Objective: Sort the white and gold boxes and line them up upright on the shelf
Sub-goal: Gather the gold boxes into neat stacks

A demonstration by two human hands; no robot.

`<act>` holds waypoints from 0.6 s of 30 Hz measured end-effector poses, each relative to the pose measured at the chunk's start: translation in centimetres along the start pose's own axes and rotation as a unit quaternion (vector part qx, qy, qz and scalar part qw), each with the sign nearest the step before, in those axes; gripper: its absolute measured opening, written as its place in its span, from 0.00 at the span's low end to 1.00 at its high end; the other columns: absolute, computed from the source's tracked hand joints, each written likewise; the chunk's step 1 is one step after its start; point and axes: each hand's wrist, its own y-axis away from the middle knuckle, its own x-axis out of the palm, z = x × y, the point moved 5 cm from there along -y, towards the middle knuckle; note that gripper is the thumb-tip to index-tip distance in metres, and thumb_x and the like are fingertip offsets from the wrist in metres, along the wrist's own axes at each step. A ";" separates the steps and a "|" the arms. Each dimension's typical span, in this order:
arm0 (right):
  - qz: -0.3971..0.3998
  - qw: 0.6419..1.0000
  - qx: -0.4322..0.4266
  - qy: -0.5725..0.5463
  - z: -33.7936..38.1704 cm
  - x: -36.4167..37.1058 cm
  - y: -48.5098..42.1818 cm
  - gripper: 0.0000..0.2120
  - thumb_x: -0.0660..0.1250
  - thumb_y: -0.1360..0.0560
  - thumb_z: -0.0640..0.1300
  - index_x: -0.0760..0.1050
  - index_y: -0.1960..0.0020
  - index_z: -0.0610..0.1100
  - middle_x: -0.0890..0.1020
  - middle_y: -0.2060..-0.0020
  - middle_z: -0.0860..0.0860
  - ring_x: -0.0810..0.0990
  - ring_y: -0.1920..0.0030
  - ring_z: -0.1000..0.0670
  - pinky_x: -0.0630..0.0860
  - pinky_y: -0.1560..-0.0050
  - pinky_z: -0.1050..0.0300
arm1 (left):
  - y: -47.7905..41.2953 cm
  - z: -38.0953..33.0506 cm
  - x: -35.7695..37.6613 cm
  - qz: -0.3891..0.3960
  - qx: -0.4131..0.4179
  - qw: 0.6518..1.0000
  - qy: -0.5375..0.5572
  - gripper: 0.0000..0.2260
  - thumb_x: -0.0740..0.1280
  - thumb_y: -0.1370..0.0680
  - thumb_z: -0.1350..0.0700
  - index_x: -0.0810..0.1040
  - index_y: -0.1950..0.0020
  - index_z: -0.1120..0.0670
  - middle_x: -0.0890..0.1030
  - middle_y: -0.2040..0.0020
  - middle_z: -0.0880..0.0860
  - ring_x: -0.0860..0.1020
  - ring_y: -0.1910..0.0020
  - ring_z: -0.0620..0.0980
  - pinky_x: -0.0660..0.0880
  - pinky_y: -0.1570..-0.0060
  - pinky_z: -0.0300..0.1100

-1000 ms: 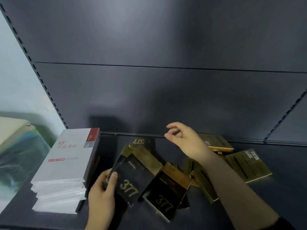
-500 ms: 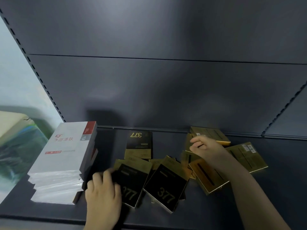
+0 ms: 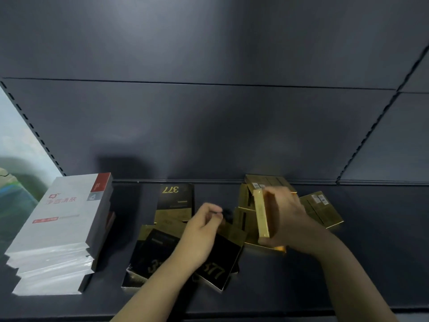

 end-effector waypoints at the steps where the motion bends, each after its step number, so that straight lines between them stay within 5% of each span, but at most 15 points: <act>1: -0.054 0.995 -0.008 -0.080 0.5 -0.9 0.1 0.52 0.81 0.45 0.58 0.50 0.32 0.64 0.61 0.39 0.63 0.63 0.35 0.58 0.67 0.36 0.55 | 0.0 0.1 1.0 0.050 -0.056 0.994 0.078 0.09 0.58 0.18 0.52 0.78 0.49 0.49 0.85 0.60 0.48 0.80 0.60 0.44 0.73 0.66 0.29; 4: -0.184 0.940 -0.043 -0.284 2.2 -1.1 0.5 0.51 0.82 0.45 0.52 0.50 0.36 0.60 0.67 0.40 0.61 0.71 0.39 0.65 0.75 0.48 0.70 | 0.8 -0.7 4.4 0.243 -0.176 0.923 0.242 0.21 0.52 0.18 0.40 0.75 0.39 0.52 0.87 0.51 0.57 0.85 0.53 0.52 0.80 0.58 0.40; 7: -0.205 0.924 -0.092 -0.308 3.9 1.6 0.3 0.54 0.84 0.45 0.40 0.51 0.35 0.58 0.69 0.38 0.55 0.73 0.37 0.59 0.75 0.44 0.67 | 0.4 -2.6 4.8 0.188 -0.203 0.863 0.422 0.25 0.62 0.22 0.43 0.71 0.33 0.59 0.85 0.48 0.61 0.86 0.58 0.54 0.82 0.57 0.47; 11: -0.137 0.945 -0.083 -0.287 3.9 4.3 -0.3 0.46 0.82 0.41 0.38 0.58 0.39 0.67 0.71 0.38 0.64 0.71 0.34 0.61 0.70 0.36 0.66 | -0.8 -1.9 0.0 -0.036 -0.129 0.919 0.372 0.14 0.65 0.20 0.52 0.75 0.36 0.54 0.85 0.48 0.58 0.85 0.53 0.55 0.81 0.63 0.46; 14: -0.074 0.955 -0.042 -0.285 2.6 4.9 -0.9 0.31 0.76 0.33 0.35 0.69 0.44 0.65 0.77 0.45 0.67 0.76 0.40 0.63 0.74 0.39 0.64 | -0.6 -1.2 -2.8 -0.053 -0.060 0.956 0.284 0.10 0.64 0.20 0.51 0.78 0.40 0.47 0.85 0.45 0.55 0.85 0.49 0.54 0.81 0.58 0.46; 18: -0.106 0.967 0.009 -0.230 0.6 3.8 -2.2 0.16 0.68 0.26 0.33 0.75 0.52 0.55 0.82 0.54 0.56 0.81 0.50 0.60 0.79 0.49 0.63 | 0.0 -1.4 -5.4 -0.081 0.030 0.975 0.204 0.15 0.64 0.20 0.53 0.76 0.33 0.44 0.83 0.39 0.48 0.81 0.40 0.49 0.75 0.41 0.48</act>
